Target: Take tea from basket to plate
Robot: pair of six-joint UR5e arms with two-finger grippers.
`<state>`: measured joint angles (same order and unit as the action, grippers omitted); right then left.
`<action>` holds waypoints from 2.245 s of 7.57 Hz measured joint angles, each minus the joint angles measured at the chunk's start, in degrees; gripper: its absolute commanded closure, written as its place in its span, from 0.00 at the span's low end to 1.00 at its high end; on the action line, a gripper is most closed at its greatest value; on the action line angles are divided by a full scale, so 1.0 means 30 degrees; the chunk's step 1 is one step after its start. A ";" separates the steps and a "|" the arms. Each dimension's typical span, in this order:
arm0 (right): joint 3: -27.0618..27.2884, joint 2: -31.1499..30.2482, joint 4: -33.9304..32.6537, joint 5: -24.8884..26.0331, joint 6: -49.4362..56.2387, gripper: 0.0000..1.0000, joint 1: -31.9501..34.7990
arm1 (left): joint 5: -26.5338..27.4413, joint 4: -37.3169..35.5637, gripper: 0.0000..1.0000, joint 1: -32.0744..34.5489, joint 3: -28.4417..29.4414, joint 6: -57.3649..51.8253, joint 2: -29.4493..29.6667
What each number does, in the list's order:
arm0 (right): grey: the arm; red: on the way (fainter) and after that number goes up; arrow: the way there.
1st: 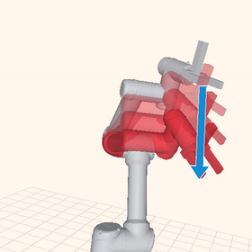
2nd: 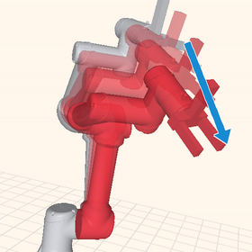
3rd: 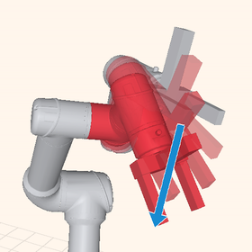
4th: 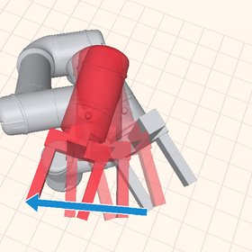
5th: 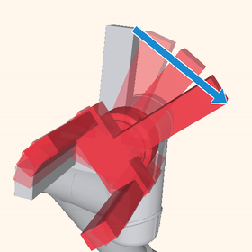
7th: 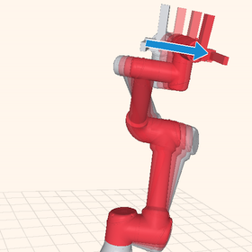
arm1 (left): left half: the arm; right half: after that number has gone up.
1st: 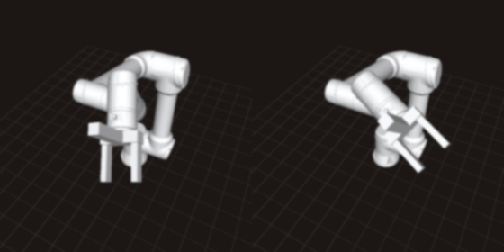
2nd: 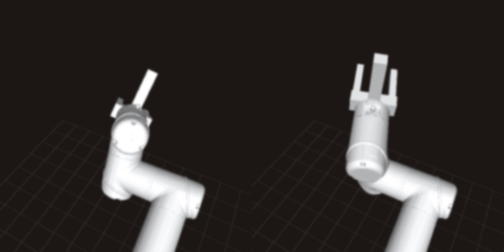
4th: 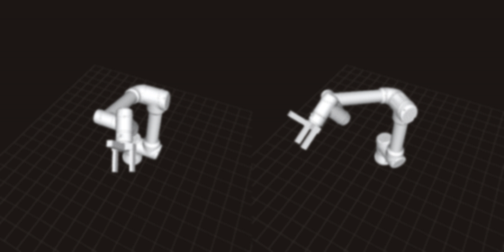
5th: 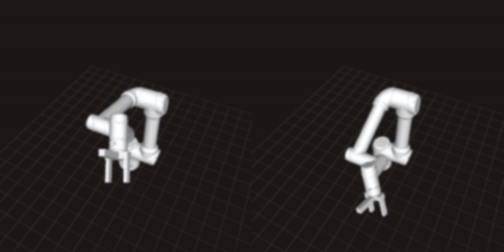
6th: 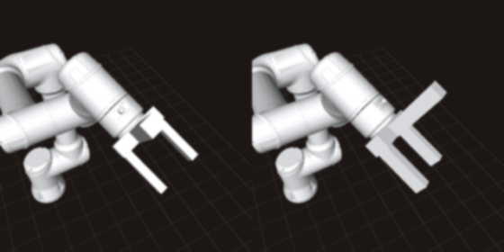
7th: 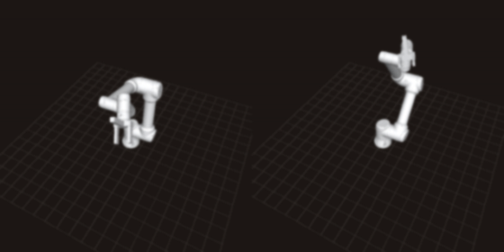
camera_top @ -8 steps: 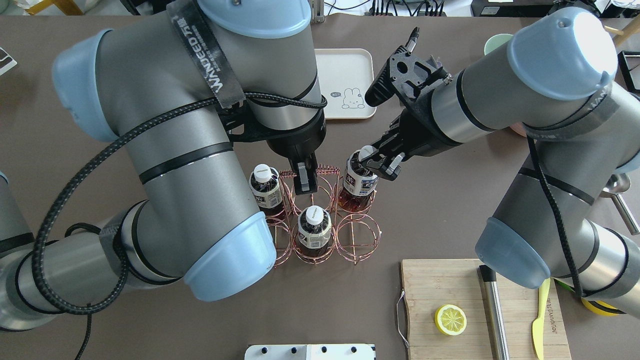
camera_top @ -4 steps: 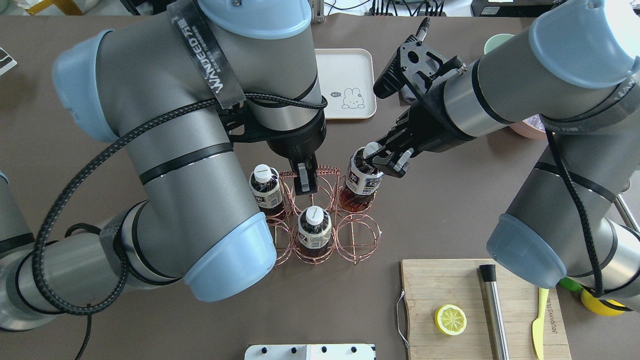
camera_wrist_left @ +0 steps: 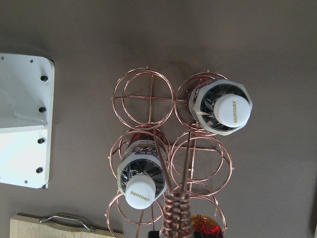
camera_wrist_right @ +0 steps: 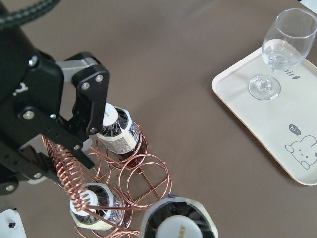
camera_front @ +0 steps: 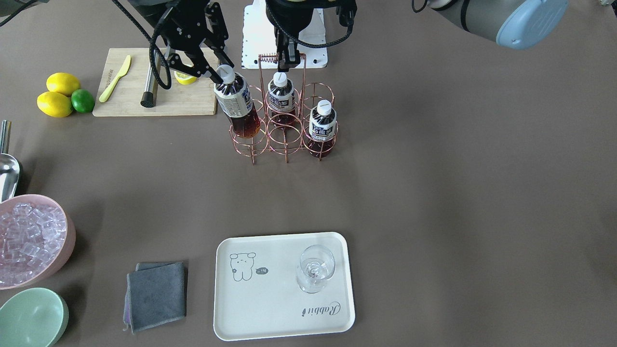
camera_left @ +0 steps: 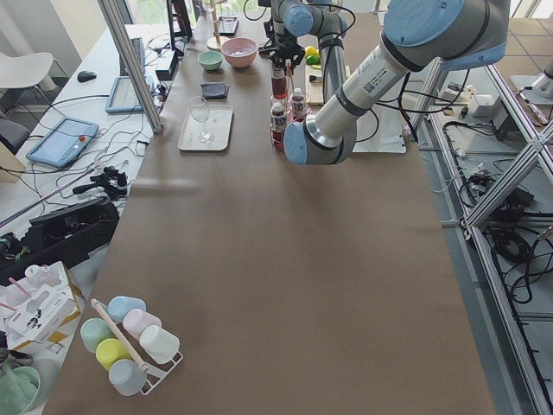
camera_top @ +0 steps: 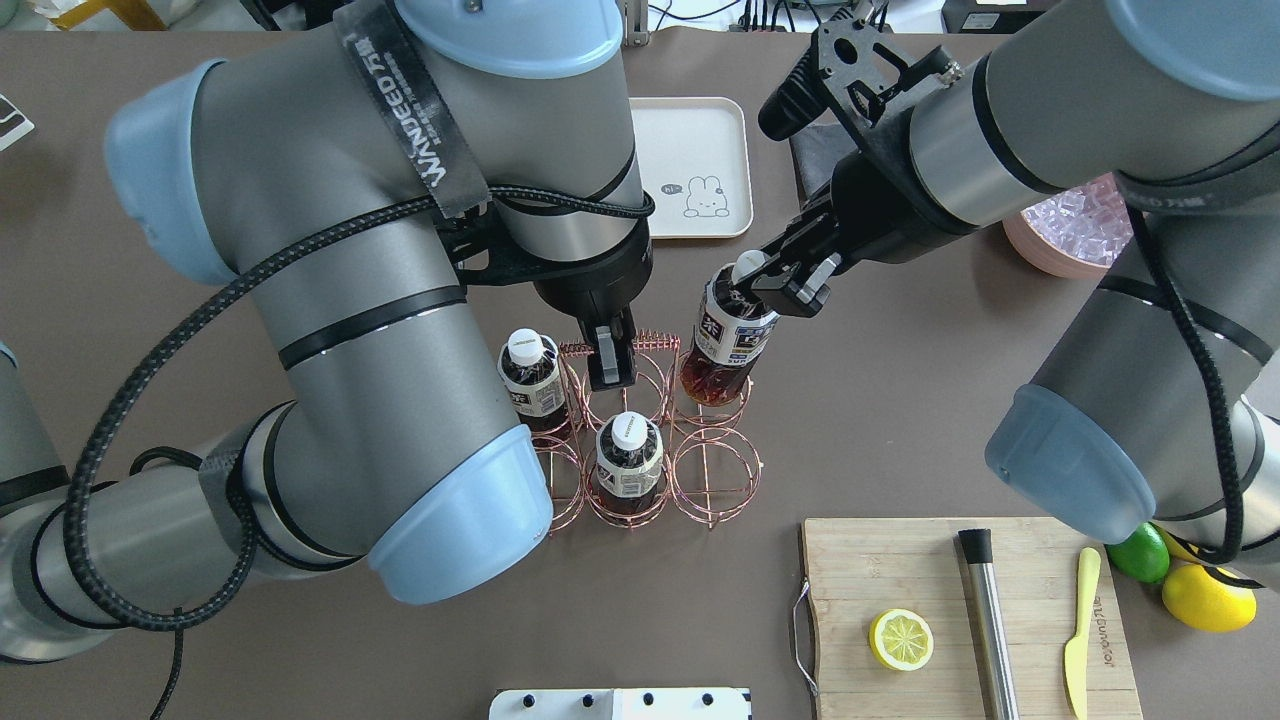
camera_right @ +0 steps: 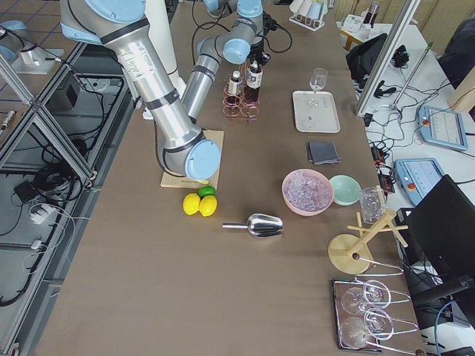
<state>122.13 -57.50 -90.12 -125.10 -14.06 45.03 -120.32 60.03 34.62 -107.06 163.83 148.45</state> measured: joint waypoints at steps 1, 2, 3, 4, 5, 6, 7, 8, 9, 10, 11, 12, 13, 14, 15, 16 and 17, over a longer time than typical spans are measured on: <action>0.0008 0.0117 -0.0190 -0.0363 0.0015 1.00 0.0462 | 0.0000 -0.0001 1.00 -0.0012 0.0000 0.0000 0.0000; -0.0006 0.0193 -0.0298 -0.0777 0.0046 1.00 0.1001 | 0.0000 -0.0014 1.00 -0.0008 0.0001 0.0000 0.0000; -0.0106 0.0273 -0.0357 -0.1048 0.0147 1.00 0.1415 | 0.0000 -0.0025 1.00 -0.0003 0.0002 0.0000 0.0000; -0.0356 0.0373 -0.0369 -0.1144 0.0286 1.00 0.1718 | 0.0000 -0.0042 1.00 0.0000 -0.0009 0.0000 0.0000; -0.0714 0.0514 -0.0373 -0.1159 0.0537 1.00 0.2028 | 0.0000 -0.0053 1.00 0.0000 -0.0027 0.0000 0.0000; -0.1134 0.0653 -0.0393 -0.1140 0.0893 1.00 0.2329 | 0.0000 -0.0074 1.00 0.0004 -0.0085 0.0000 0.0000; -0.1857 0.1114 -0.0492 -0.1148 0.1252 1.00 0.2678 | 0.0000 -0.0126 1.00 0.0027 -0.0179 0.0000 -0.0015; -0.2772 0.1829 -0.0777 -0.1175 0.1767 1.00 0.3024 | -0.0001 -0.0187 1.00 0.0080 -0.0383 -0.0001 -0.0134; -0.3676 0.2441 -0.0965 -0.1079 0.2101 1.00 0.3213 | -0.0001 -0.0389 1.00 0.0176 -0.0699 -0.0014 -0.0267; -0.4715 0.3076 -0.1038 -0.1003 0.2270 1.00 0.3459 | 0.0000 -0.0721 1.00 0.0405 -0.1068 -0.0025 -0.0344; -0.5526 0.3538 -0.1058 -0.0944 0.2338 1.00 0.3614 | -0.0055 -0.1078 1.00 0.0846 -0.1420 -0.0047 -0.0365; -0.6416 0.4037 -0.1028 -0.0877 0.2433 1.00 0.3791 | -0.0385 -0.1516 1.00 0.1423 -0.1707 -0.0126 -0.0385; -0.7506 0.4676 -0.0973 -0.0835 0.2742 1.00 0.3992 | -0.0759 -0.2058 1.00 0.2045 -0.2048 -0.0264 -0.0464; -0.8606 0.5305 -0.0911 -0.0821 0.3008 1.00 0.4101 | -0.1101 -0.2770 1.00 0.2612 -0.2428 -0.0725 -0.0574; -0.9806 0.5871 -0.0498 -0.0820 0.3080 1.00 0.4151 | -0.1515 -0.3326 1.00 0.3281 -0.2674 -0.1397 -0.0795; -1.1090 0.6256 0.0507 -0.0870 0.3023 1.00 0.4183 | -0.1860 -0.3709 1.00 0.3953 -0.2872 -0.2251 -0.1208; -1.2340 0.6725 0.1413 -0.0922 0.2880 1.00 0.4194 | -0.2143 -0.4105 1.00 0.4558 -0.3547 -0.3288 -0.2061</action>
<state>85.11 -37.33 -85.88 -127.87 -5.42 57.62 -126.75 47.72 48.29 -117.70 153.96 142.26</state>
